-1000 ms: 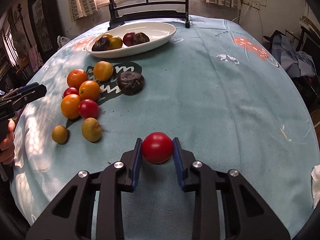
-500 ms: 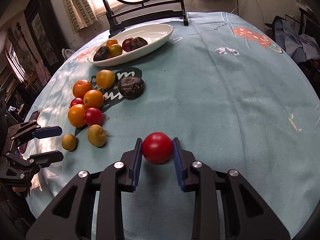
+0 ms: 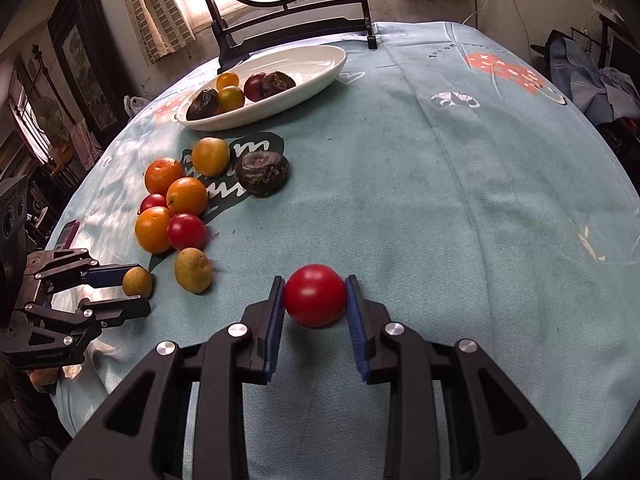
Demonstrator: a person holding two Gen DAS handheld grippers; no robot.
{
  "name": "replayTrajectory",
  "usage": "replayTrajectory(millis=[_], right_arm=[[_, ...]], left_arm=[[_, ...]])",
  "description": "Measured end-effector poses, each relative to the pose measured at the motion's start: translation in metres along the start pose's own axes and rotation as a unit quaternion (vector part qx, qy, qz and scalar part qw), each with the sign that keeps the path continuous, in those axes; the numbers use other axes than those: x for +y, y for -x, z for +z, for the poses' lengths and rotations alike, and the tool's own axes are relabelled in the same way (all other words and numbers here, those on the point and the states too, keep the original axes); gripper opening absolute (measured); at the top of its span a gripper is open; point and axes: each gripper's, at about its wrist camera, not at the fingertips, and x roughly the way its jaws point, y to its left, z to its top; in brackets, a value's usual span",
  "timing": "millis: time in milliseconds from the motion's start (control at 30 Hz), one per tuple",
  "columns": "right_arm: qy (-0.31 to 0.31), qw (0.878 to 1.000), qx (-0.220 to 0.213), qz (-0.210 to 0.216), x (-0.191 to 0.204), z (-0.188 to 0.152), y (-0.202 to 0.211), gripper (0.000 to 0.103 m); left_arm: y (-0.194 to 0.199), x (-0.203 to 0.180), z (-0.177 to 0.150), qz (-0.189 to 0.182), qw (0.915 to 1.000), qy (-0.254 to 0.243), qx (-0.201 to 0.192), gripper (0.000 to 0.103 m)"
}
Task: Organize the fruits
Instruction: 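Grasp the small yellow fruit with the left tool, then lower the red tomato and yellow fruit onto the white plate and open both tools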
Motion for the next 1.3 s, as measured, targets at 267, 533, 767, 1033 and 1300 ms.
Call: replayTrajectory(millis=[267,533,767,1033,1300], right_arm=[[0.003,1.000,0.001,-0.003,0.001,0.000,0.000,0.030],[0.014,1.000,-0.008,-0.001,0.005,0.001,0.003,0.030],[0.029,0.995,-0.062,0.069,0.024,0.046,0.014,0.030],[-0.006,0.988,-0.124,0.089,0.029,0.152,-0.028,0.030],[-0.037,0.992,-0.094,0.076,0.016,0.200,-0.093,0.030]], left_arm=[[-0.001,0.002,0.000,-0.002,1.0000,0.005,0.001,0.028],[0.003,0.004,-0.001,-0.007,0.9999,0.009,-0.005,0.025],[0.029,0.009,0.019,-0.014,0.9980,0.015,-0.059,0.025],[0.040,0.065,0.118,0.067,0.9871,0.078,-0.123,0.025],[-0.008,0.130,0.185,0.146,0.9783,0.116,-0.089,0.025]])
